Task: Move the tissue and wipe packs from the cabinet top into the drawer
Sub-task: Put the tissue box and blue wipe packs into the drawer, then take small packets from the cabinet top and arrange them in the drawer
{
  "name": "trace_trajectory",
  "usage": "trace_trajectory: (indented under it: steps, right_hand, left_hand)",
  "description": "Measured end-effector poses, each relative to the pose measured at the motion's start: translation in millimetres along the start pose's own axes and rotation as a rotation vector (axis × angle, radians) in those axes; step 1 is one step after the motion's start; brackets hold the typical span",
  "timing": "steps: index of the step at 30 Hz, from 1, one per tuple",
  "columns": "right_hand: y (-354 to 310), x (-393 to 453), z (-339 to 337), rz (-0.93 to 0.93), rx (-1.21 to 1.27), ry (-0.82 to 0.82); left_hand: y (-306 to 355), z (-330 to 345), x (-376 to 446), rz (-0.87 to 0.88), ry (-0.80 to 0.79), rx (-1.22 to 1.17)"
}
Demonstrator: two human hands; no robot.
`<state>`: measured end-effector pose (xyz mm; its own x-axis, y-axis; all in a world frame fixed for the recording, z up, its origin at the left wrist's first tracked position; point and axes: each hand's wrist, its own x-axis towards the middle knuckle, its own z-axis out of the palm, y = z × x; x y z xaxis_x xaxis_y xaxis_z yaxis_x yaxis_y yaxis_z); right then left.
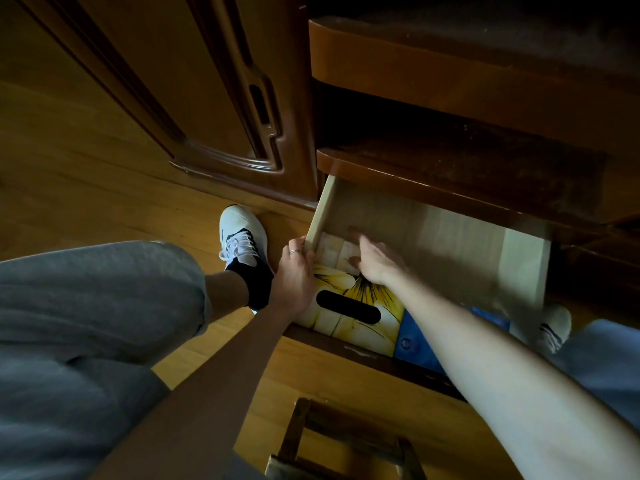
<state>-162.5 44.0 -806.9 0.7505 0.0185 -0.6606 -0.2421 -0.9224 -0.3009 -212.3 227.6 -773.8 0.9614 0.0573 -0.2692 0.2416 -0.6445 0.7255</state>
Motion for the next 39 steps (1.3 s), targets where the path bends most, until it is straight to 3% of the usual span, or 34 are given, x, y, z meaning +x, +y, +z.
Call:
trace_trajectory:
  steps: [3, 8, 11, 13, 15, 19, 22, 25, 28, 33, 36, 39]
  right_hand:
    - [-0.9, 4.8, -4.7, -0.025, -0.033, -0.137]
    - [-6.6, 1.0, -29.2, -0.042, -0.081, -0.231]
    - [1.5, -15.6, -45.1, -0.066, 0.028, -0.150]
    - [14.7, -31.9, -53.1, -0.038, 0.119, 0.007]
    - [34.4, -56.2, -62.6, 0.041, 0.058, 0.120]
    - [73.7, -113.9, -70.2, 0.122, 0.007, 0.026]
    - [92.1, -156.9, -82.0, 0.115, 0.039, 0.054]
    - [100.5, -198.9, -107.9, 0.052, 0.075, 0.114]
    - [93.7, -248.4, -162.0, -0.071, 0.163, 0.275]
    - [72.6, -338.0, -272.1, -0.308, 0.099, 0.677]
    - [65.5, -372.5, -330.1, -0.406, -0.124, 0.955]
    - [63.5, -380.3, -389.4, -0.430, -0.228, 1.233]
  left_hand:
    - [-0.6, 0.4, 0.1, 0.000, -0.006, -0.012]
    - [-1.3, -1.0, 2.3, -0.021, -0.032, -0.055]
    - [-2.1, -3.3, 3.7, -0.038, -0.054, -0.042]
    - [-1.1, -6.9, 3.2, -0.041, -0.080, 0.004]
    - [3.7, -12.2, 2.0, -0.048, -0.111, 0.085]
    - [24.4, -30.5, -1.6, -0.107, -0.198, 0.336]
    - [51.5, -43.2, -12.0, -0.090, -0.235, 0.477]
    - [104.0, -58.6, -29.6, 0.073, -0.186, 0.475]
    - [175.1, -83.8, -46.4, 0.417, -0.098, 0.525]
    - [307.4, -145.5, -76.5, 0.955, 0.328, 0.511]
    - [379.8, -181.3, -81.9, 1.108, 0.460, 0.425]
    - [438.1, -200.6, -67.8, 1.123, 0.498, 0.375]
